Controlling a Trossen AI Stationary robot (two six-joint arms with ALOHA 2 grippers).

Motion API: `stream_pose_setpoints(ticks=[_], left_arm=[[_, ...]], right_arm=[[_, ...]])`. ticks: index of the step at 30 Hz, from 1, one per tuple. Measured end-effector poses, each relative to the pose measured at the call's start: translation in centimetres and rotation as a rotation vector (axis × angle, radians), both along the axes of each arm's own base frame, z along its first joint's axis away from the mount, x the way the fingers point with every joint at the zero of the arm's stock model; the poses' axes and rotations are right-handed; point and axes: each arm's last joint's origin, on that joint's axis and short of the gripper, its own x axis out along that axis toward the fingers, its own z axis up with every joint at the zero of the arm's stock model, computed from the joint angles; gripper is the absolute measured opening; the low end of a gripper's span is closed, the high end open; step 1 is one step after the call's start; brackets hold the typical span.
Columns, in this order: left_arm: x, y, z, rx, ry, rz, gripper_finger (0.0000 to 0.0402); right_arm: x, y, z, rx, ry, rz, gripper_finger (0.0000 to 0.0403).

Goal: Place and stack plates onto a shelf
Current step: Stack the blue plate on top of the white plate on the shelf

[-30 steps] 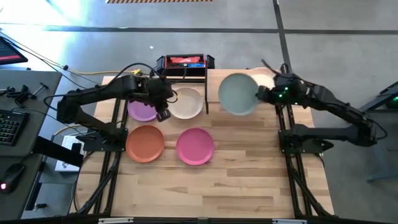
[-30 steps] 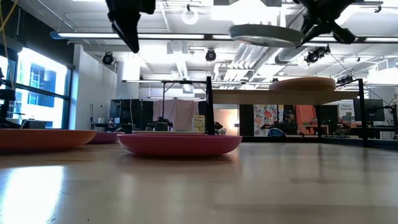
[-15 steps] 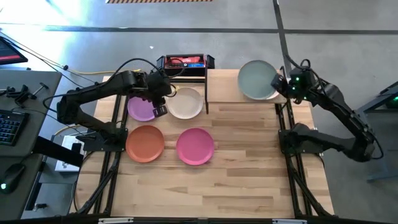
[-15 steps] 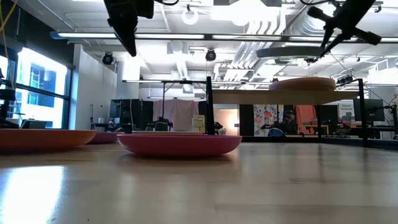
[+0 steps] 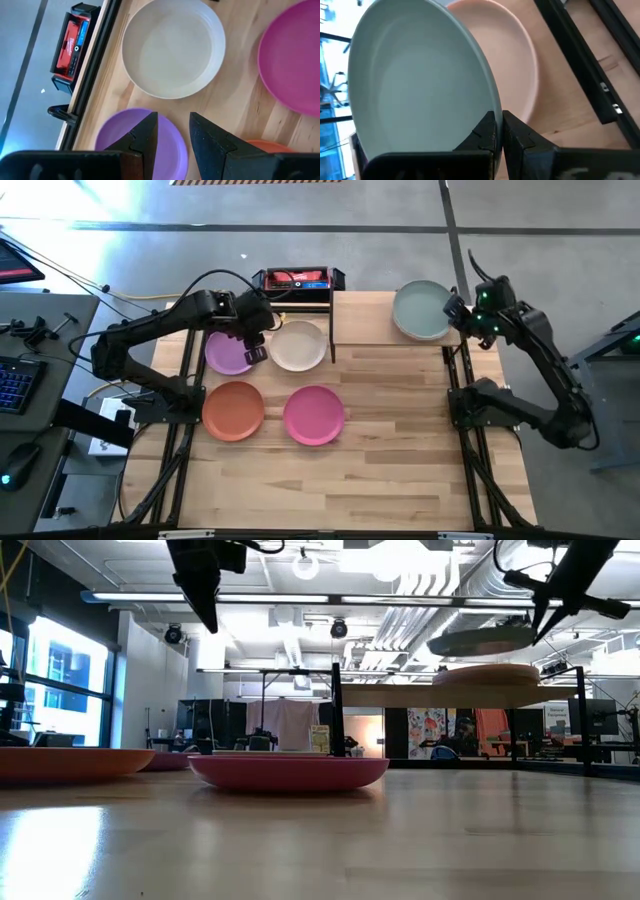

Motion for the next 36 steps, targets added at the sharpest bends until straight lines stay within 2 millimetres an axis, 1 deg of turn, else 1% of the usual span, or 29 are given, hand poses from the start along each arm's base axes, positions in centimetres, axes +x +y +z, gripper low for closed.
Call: stream_pose_setpoints(ticks=[9, 14, 24, 30, 33, 36], left_arm=[[0.0, 0.1, 0.0, 0.002, 0.003, -0.004, 0.0099], [0.0, 0.1, 0.0, 0.003, 0.004, -0.006, 0.0099], [0.0, 0.1, 0.0, 0.002, 0.003, -0.004, 0.0099], [0.0, 0.1, 0.0, 0.002, 0.003, -0.004, 0.0099], [0.0, 0.1, 0.0, 0.002, 0.003, -0.004, 0.0099], [0.0, 0.1, 0.0, 0.002, 0.003, -0.003, 0.0099]], right_arm=[[-0.3, -2.5, -1.1, 0.076, 0.034, 0.010, 0.0000], [-0.4, -3.3, -1.4, 0.097, 0.053, 0.013, 0.0000], [-0.6, -3.6, -1.6, 0.096, 0.064, 0.040, 0.0000], [-0.6, -3.6, -1.6, 0.090, 0.088, 0.022, 0.0001], [-0.6, -3.6, -1.6, 0.089, 0.091, 0.021, 0.0011], [-0.7, -3.6, -1.6, 0.088, 0.094, 0.019, 0.0032]])
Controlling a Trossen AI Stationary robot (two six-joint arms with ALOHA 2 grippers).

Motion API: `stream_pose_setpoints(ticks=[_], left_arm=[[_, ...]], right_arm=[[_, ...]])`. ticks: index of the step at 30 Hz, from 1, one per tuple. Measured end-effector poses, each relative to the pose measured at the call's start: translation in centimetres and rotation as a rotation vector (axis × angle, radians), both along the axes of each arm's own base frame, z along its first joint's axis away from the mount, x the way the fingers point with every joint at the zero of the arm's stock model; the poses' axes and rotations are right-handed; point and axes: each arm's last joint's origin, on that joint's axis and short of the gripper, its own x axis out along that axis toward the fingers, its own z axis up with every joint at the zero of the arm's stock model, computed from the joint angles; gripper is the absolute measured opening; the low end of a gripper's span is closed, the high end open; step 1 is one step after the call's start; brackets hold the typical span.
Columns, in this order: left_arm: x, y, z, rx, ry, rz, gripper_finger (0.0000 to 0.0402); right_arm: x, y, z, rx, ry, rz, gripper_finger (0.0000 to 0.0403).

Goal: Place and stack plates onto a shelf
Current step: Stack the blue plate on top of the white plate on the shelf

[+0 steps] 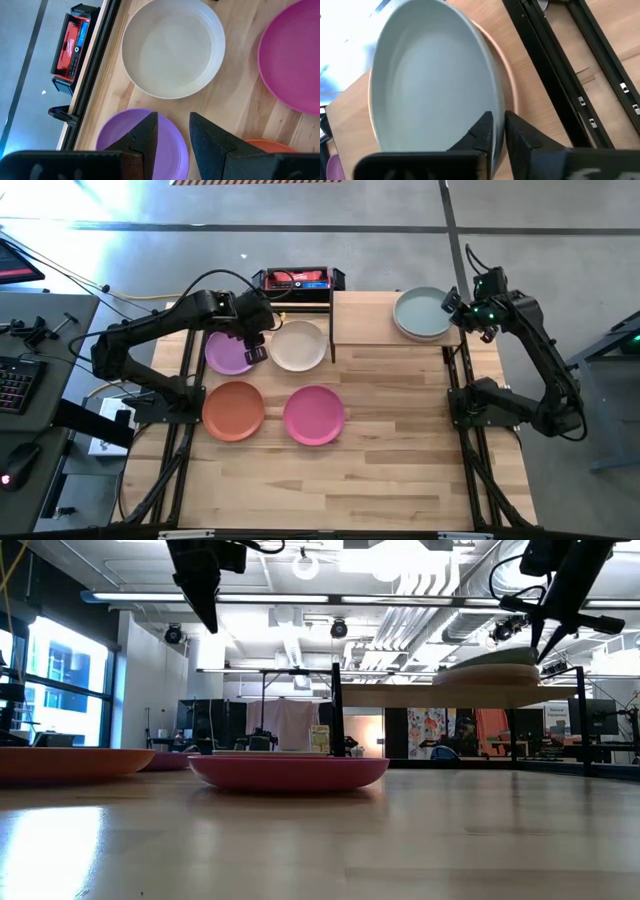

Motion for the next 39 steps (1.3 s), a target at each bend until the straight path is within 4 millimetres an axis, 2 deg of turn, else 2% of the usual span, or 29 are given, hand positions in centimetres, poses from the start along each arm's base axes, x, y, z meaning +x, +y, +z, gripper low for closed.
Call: stream_pose_setpoints(ticks=[5, 9, 25, 34, 39], left_arm=[[0.0, 0.0, 0.0, 0.000, 0.000, 0.000, 0.0099], [0.0, 0.0, 0.0, 0.000, 0.000, 0.000, 0.0099], [0.0, 0.0, 0.0, -0.006, -0.006, 0.016, 0.0099], [0.0, 0.0, 0.0, -0.007, -0.008, 0.021, 0.0099], [0.0, 0.0, 0.0, -0.010, -0.012, 0.031, 0.0099]], right_arm=[[0.0, 0.0, 0.0, 0.000, -0.002, 0.001, 0.0066], [0.1, 0.1, 0.0, 0.010, -0.033, 0.021, 0.0078], [0.0, 0.9, -0.2, 0.088, -0.059, 0.052, 0.0081], [-0.3, 2.2, 0.5, 0.033, -0.097, 0.092, 0.0081], [-0.1, 2.1, 0.5, 0.037, -0.089, 0.093, 0.0081]])
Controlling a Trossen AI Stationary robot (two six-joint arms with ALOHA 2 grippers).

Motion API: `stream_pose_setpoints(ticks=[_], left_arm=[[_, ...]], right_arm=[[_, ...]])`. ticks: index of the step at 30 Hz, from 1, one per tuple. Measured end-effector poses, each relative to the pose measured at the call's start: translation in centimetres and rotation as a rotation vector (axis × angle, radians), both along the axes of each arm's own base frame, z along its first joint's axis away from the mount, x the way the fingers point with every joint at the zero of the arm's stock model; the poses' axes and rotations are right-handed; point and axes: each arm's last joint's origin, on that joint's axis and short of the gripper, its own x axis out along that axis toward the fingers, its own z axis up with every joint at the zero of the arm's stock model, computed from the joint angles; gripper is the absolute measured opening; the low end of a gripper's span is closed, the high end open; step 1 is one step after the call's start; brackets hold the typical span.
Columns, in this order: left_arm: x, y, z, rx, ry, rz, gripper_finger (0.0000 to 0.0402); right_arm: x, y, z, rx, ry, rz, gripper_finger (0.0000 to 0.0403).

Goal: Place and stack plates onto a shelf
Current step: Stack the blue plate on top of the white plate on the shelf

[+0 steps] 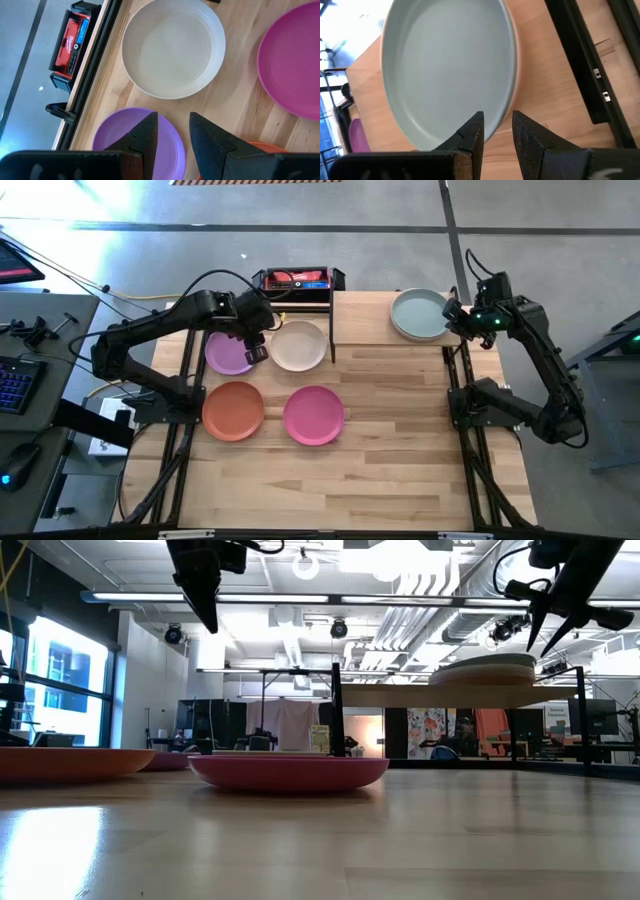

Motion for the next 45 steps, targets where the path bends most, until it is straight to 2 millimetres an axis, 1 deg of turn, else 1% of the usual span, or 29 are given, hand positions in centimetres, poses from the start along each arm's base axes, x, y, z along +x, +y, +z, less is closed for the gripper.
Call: stream_pose_setpoints(ticks=[14, 22, 26, 30, 37, 41, 45], left_arm=[[0.0, 0.0, 0.0, -0.002, -0.003, 0.008, 0.0099], [0.0, 0.0, 0.0, -0.003, -0.003, 0.008, 0.0099], [0.0, 0.0, 0.0, -0.003, -0.004, 0.009, 0.0099], [0.0, 0.0, 0.0, -0.003, -0.004, 0.009, 0.0099], [0.0, 0.0, 0.0, -0.003, -0.003, 0.008, 0.0099], [0.0, 0.0, 0.0, -0.003, -0.003, 0.008, 0.0099], [0.0, 0.0, 0.0, -0.003, -0.004, 0.008, 0.0099]], right_arm=[[1.3, -1.4, -0.7, 0.028, 0.032, 0.024, 0.0081], [1.0, -0.6, -0.3, -0.002, 0.026, 0.024, 0.0078], [1.6, 0.1, 0.4, -0.057, -0.051, 0.090, 0.0078], [3.7, 0.6, 1.1, -0.121, -0.126, 0.186, 0.0078], [9.2, 1.0, 1.6, -0.307, -0.135, 0.302, 0.0078], [11.7, 1.0, 0.9, -0.331, -0.110, 0.349, 0.0077], [13.7, 0.9, -0.4, -0.303, -0.061, 0.409, 0.0077]])
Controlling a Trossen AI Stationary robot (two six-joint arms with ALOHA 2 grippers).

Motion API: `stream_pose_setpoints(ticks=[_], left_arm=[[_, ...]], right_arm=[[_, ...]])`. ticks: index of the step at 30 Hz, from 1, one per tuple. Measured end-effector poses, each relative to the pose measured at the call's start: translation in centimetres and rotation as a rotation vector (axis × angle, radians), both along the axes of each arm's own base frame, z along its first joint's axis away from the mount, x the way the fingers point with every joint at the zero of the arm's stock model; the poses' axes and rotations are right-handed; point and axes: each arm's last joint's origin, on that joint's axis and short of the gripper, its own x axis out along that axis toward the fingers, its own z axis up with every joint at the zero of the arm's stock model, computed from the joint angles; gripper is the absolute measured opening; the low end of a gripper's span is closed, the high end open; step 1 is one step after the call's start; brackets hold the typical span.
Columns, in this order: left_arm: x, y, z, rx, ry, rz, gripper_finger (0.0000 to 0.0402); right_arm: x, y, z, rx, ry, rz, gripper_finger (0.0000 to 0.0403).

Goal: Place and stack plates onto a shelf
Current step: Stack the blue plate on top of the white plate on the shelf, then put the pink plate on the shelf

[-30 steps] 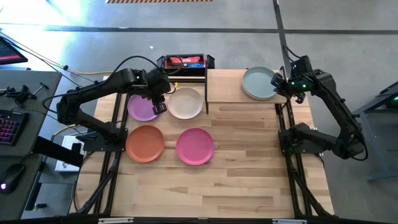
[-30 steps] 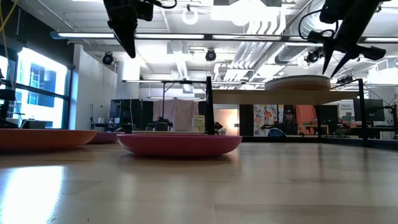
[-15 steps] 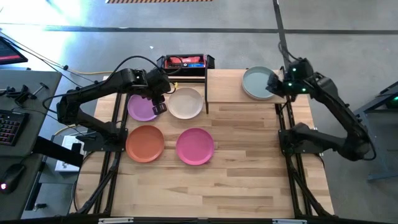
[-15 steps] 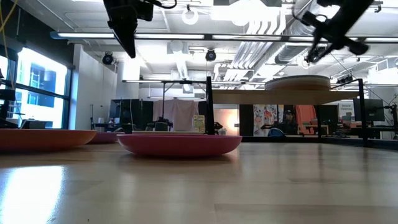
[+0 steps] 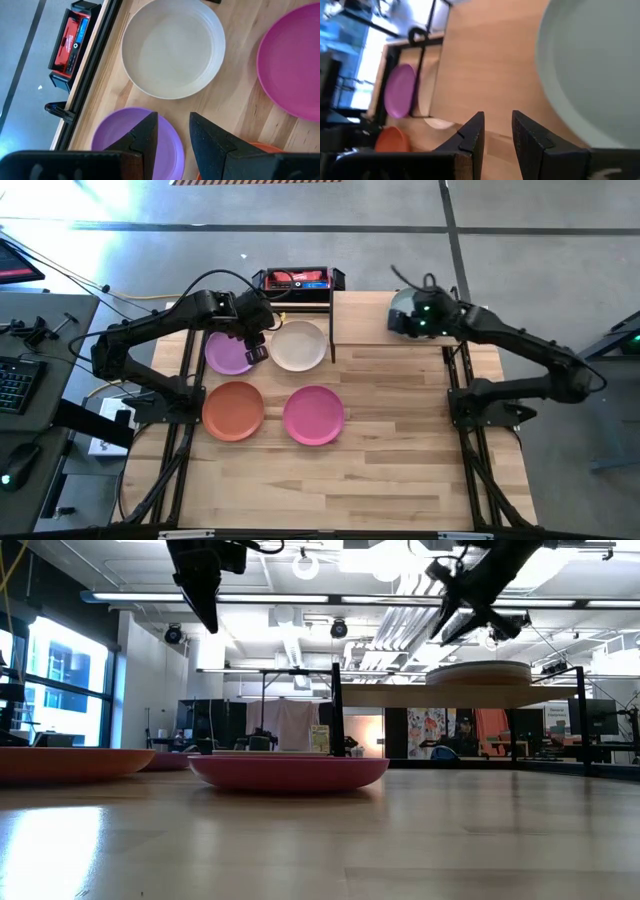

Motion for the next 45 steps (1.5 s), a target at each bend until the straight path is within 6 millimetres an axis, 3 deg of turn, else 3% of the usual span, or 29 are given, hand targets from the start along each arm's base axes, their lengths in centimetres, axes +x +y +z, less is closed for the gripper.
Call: stream_pose_setpoints(ticks=[8, 32, 39, 45], left_arm=[[0.0, 0.0, 0.0, 0.000, 0.000, 0.000, 0.0099], [0.0, 0.0, 0.0, 0.001, 0.001, -0.002, 0.0099], [0.0, 0.0, 0.0, 0.001, 0.001, -0.002, 0.0099], [-0.2, -0.3, -0.2, -0.077, 0.009, -0.017, 0.0099]], right_arm=[[1.8, -0.5, -1.8, 0.051, 0.071, -0.005, 0.0078], [0.6, -0.4, -2.6, 0.060, 0.217, -0.145, 0.0078], [0.8, -0.3, -2.6, 0.079, 0.193, -0.113, 0.0078], [3.1, 1.3, -1.5, 0.091, -0.005, 0.069, 0.0078]])
